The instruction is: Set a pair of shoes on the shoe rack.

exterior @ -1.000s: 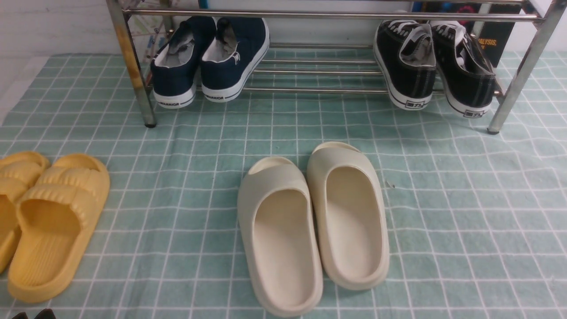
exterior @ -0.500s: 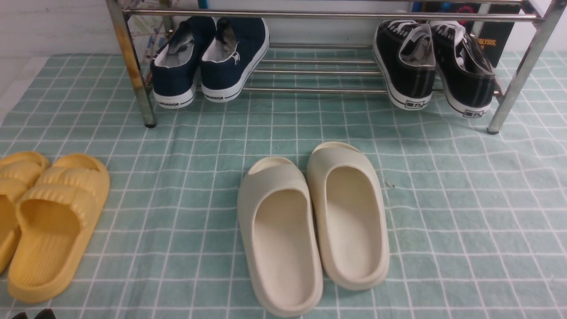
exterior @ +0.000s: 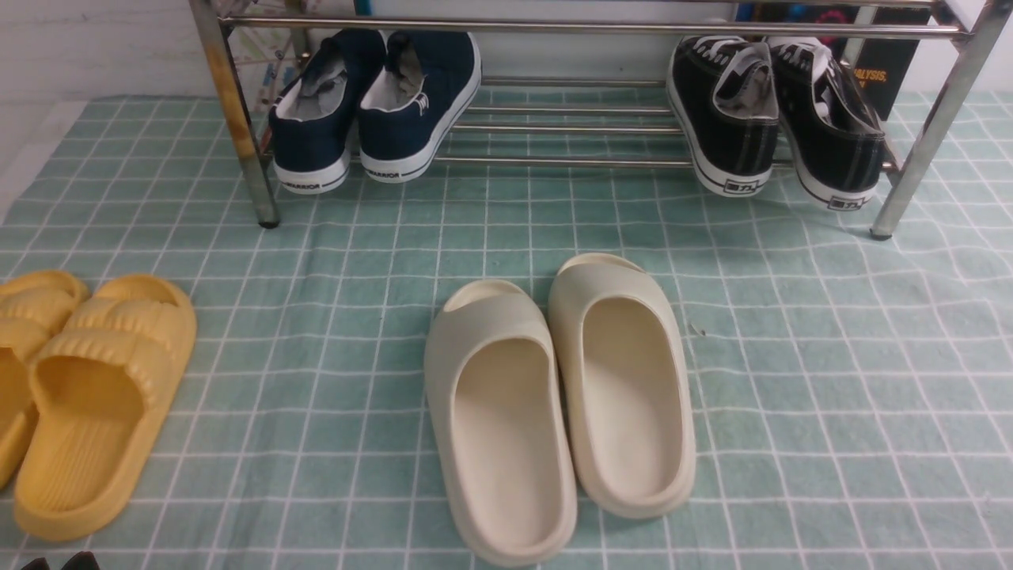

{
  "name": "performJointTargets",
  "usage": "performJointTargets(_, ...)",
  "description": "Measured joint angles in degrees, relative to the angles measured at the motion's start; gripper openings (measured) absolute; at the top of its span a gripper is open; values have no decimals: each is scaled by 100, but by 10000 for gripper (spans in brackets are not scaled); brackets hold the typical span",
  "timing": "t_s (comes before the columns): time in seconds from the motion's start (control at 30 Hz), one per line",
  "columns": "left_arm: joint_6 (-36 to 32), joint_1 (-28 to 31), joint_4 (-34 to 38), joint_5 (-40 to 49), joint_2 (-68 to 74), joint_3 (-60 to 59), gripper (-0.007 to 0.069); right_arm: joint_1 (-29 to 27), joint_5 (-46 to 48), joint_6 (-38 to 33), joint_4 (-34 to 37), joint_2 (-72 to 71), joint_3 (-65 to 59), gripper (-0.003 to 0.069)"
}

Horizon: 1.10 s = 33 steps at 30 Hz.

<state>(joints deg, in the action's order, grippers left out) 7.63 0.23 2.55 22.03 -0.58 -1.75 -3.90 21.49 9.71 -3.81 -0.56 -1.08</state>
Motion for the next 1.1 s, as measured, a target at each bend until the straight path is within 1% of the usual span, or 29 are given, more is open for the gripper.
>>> performJointTargets(1.1,0,0,0,0,0,0,238,0,33,13,-14,0,11,11)
